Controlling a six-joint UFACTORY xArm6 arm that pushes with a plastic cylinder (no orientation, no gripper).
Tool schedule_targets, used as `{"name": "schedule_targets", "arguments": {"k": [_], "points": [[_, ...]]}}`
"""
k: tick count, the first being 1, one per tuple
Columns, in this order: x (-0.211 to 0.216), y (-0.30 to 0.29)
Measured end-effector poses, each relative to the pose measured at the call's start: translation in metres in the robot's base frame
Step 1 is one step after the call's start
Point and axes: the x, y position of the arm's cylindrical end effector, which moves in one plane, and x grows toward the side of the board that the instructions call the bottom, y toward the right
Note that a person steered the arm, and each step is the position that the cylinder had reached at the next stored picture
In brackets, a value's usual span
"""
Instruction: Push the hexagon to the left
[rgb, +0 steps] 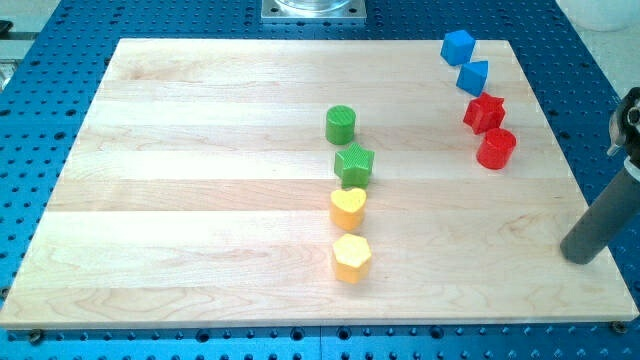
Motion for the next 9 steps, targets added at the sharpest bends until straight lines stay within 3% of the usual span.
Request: {"name": "schedule_targets", "arguments": {"k": [1, 3, 4, 6, 7, 8, 9], "points": [[-0.002, 0.000], [-0.053, 0.005], [-0.070, -0.026], [0.041, -0.171], [0.042, -0.179], [0.016, -0.153], [0.016, -0.246]]}}
